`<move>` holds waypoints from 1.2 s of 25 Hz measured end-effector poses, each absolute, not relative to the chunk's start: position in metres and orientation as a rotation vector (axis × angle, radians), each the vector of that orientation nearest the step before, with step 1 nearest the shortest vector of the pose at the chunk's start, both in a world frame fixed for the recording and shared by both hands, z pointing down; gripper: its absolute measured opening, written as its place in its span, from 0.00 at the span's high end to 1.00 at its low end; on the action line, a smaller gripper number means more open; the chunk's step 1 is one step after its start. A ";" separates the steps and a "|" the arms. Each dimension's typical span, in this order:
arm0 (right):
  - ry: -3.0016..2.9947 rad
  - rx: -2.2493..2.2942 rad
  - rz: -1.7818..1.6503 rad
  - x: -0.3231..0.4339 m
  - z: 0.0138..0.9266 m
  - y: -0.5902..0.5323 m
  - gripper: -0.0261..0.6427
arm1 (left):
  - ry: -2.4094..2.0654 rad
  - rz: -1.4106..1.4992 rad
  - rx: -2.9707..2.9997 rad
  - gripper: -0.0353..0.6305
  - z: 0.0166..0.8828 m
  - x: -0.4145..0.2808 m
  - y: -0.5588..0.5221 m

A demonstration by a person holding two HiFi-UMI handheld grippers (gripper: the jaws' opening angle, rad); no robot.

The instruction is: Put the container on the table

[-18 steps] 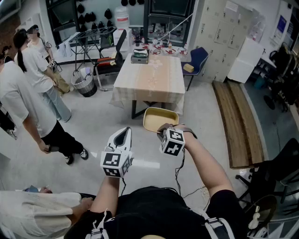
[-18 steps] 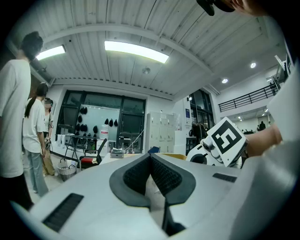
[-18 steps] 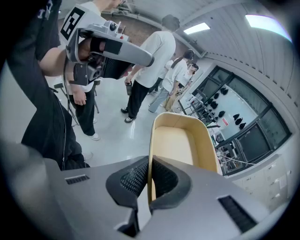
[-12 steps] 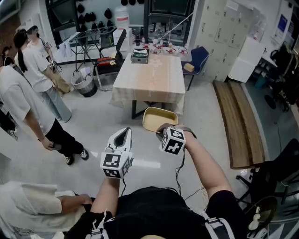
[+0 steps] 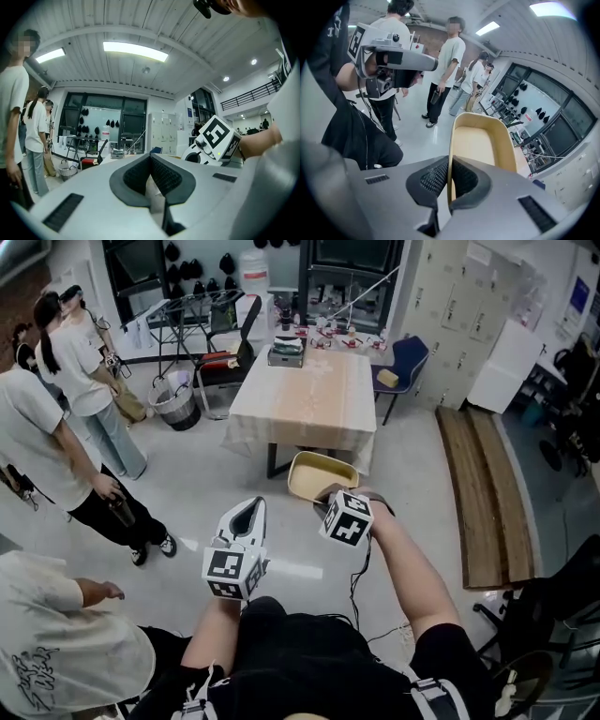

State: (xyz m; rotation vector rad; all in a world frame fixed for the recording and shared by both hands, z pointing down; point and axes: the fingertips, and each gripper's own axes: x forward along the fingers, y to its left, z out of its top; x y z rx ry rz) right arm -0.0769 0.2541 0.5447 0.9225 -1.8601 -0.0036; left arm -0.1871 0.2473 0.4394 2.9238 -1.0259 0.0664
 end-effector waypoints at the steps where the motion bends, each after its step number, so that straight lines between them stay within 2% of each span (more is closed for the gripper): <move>1: -1.860 0.919 -0.004 -0.075 0.547 0.252 0.93 | -1.027 0.069 2.921 0.93 0.442 -0.185 0.247; 8: -1.868 0.895 -0.003 -0.050 0.555 0.208 0.93 | -1.045 0.042 2.905 0.93 0.442 -0.156 0.211; 14: -1.856 0.905 0.008 -0.021 0.568 0.128 0.93 | -1.012 0.017 2.908 0.93 0.454 -0.124 0.129; 30: -1.802 0.972 0.079 0.111 0.563 -0.250 0.93 | -0.935 0.030 2.923 0.93 0.432 -0.005 -0.252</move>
